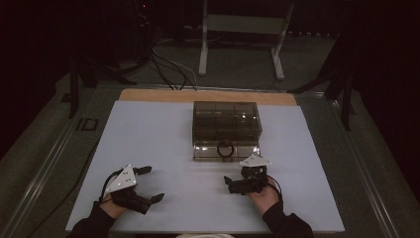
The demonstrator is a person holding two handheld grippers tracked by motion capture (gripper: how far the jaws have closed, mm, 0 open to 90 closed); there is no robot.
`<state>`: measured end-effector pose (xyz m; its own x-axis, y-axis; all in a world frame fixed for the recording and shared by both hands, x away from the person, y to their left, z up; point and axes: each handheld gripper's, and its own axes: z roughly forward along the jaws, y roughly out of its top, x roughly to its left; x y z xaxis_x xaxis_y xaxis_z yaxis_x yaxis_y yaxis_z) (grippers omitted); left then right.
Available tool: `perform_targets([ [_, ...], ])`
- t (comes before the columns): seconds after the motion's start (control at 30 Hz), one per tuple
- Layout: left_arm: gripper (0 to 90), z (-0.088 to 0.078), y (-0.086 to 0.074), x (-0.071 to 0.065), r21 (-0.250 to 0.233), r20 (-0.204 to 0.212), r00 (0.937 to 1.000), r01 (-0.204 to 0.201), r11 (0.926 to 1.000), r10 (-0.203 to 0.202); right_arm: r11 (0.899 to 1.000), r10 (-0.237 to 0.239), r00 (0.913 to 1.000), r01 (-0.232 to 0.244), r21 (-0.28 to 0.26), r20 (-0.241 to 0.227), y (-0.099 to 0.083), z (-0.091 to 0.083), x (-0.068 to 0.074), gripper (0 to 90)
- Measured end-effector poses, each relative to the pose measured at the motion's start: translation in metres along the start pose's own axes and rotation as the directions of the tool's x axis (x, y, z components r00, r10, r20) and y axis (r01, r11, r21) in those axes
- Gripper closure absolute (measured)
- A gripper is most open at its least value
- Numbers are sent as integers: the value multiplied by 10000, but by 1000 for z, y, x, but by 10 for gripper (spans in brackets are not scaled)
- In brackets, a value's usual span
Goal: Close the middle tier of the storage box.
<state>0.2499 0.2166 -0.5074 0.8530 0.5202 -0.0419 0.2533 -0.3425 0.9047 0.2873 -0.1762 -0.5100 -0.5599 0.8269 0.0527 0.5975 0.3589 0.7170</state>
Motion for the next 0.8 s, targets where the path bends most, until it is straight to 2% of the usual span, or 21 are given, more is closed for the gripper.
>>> perform_targets([
  [0.4, 8, 0, 0, 0, -32, -10, 10000, 20, 10000, -20, 9998, 209, 9998, -209, 77, 21, 2, 2, 2, 37],
  [0.5, 8, 0, 0, 0, -29, -11, 10000, 11, 10000, -11, 9998, 181, 9995, -184, 105, 242, 2, 1, 2, 153],
  [0.67, 8, 0, 1, 0, -30, -20, 10000, -4, 10000, 4, 9998, 15, 9990, -24, 212, 438, 1, 2, 2, 207],
  [0.8, 8, 1, 1, 0, -6, -2, 10000, -13, 10000, 13, 9994, 235, 9993, -242, 239, 285, 1, 0, 1, 255],
])
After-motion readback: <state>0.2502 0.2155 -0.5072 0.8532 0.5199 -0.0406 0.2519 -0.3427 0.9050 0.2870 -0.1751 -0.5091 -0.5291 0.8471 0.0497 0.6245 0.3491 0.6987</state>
